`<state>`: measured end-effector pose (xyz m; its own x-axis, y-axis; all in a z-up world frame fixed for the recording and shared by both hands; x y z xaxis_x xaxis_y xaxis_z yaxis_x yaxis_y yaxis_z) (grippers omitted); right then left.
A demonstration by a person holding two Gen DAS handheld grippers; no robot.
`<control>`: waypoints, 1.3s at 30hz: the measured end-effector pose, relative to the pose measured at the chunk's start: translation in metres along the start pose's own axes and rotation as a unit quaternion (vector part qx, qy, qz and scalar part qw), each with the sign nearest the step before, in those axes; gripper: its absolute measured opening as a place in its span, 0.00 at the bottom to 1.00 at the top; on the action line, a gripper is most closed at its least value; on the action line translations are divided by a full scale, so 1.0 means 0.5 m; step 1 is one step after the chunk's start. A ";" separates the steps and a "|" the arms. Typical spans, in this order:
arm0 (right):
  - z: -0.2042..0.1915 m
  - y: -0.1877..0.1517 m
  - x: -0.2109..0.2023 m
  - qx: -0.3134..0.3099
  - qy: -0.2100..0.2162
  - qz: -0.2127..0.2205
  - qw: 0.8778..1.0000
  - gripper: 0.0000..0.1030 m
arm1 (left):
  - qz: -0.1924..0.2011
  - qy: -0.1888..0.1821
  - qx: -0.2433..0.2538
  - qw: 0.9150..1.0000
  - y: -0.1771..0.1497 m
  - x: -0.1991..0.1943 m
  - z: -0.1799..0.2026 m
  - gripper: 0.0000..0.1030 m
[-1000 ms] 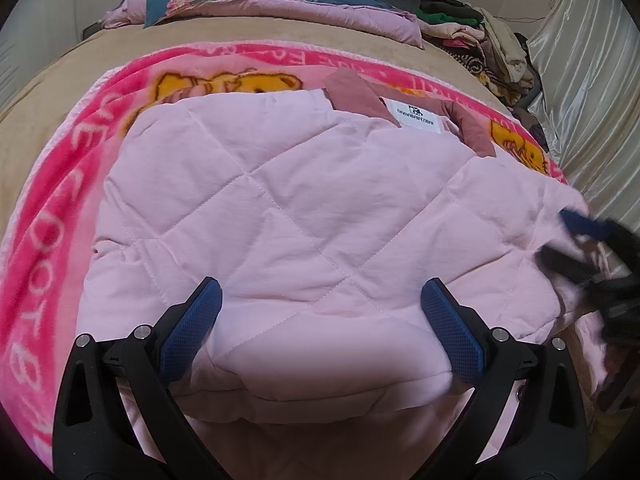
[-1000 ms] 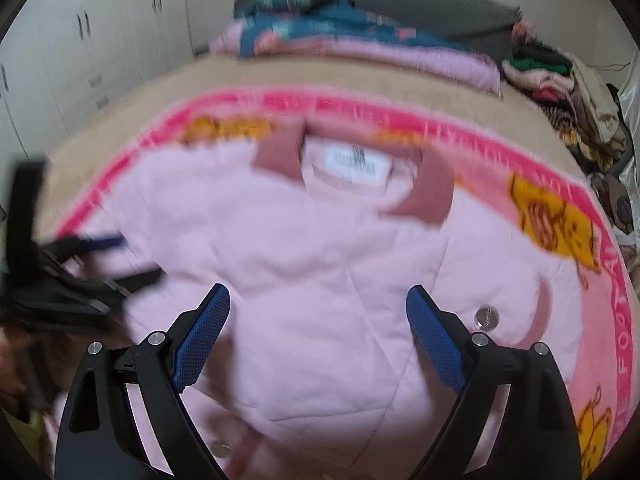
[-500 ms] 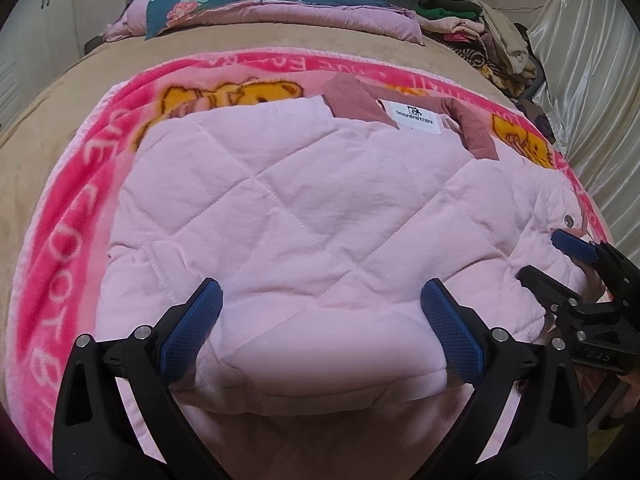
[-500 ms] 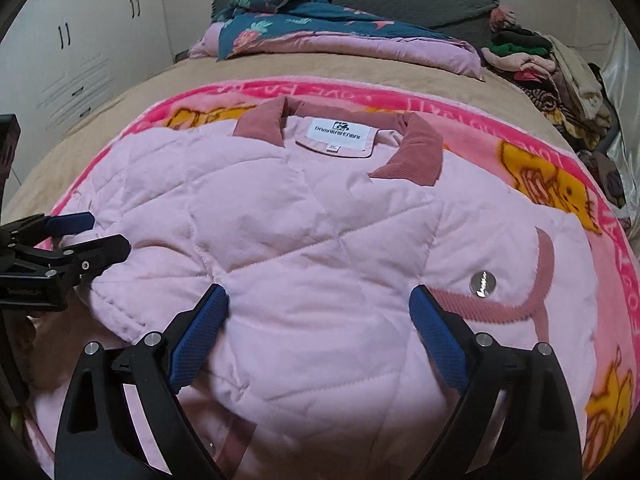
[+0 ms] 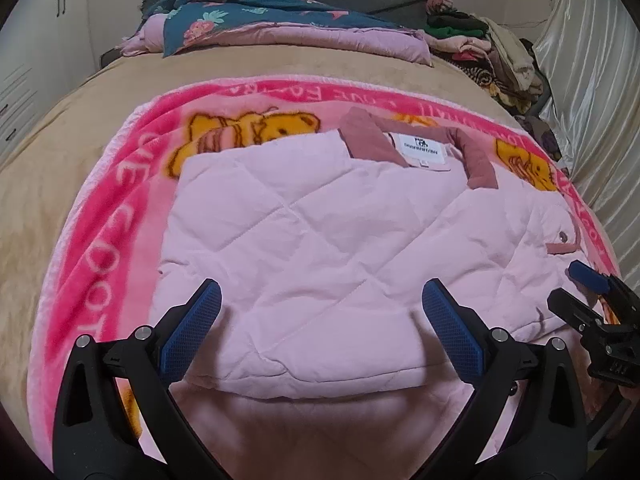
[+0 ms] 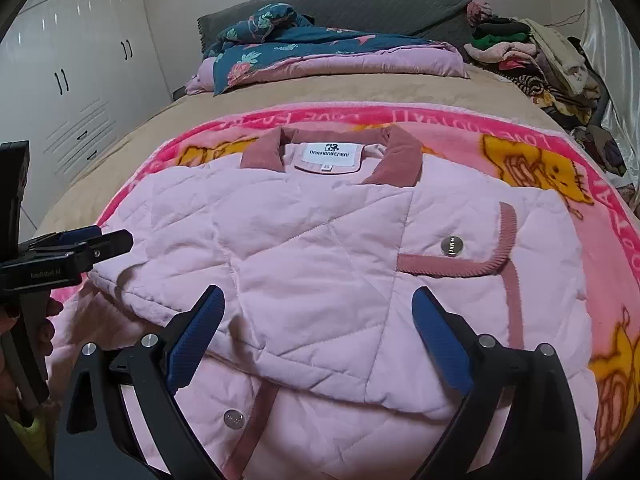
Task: Fold large clothes
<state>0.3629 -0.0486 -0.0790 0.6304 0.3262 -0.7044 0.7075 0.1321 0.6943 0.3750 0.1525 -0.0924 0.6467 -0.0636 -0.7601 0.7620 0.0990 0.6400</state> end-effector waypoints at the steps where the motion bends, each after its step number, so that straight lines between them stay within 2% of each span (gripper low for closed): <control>1: -0.001 0.000 -0.004 0.001 0.000 0.001 1.000 0.92 | 0.002 0.000 0.000 1.000 0.002 -0.004 0.000 0.92; 19: 0.022 0.011 -0.113 0.044 -0.008 0.051 0.998 0.92 | 0.061 -0.016 -0.014 0.998 0.036 -0.118 0.006 0.92; 29: 0.034 0.014 -0.194 0.050 -0.013 0.081 0.995 0.92 | 0.077 -0.011 -0.008 0.997 0.013 -0.164 0.015 0.92; 39: 0.048 0.010 -0.263 0.057 -0.014 0.100 0.993 0.92 | 0.113 -0.010 -0.016 0.993 0.009 -0.232 0.032 0.92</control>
<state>0.2912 -0.1135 0.0134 0.7699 0.3081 -0.5588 0.5973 -0.0398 0.8010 0.3041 0.1444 0.0005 0.8013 -0.0556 -0.5957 0.5968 0.1443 0.7893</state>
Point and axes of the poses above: each gripper's, at about its wrist camera, not at the fingertips, and x roughly the way its jaws point, z to its right, y to its top, the point moved 7 cm from there along x, roughly the way its jaws point, and after that the axes turned 1 degree about x, right-handed, at the moved point
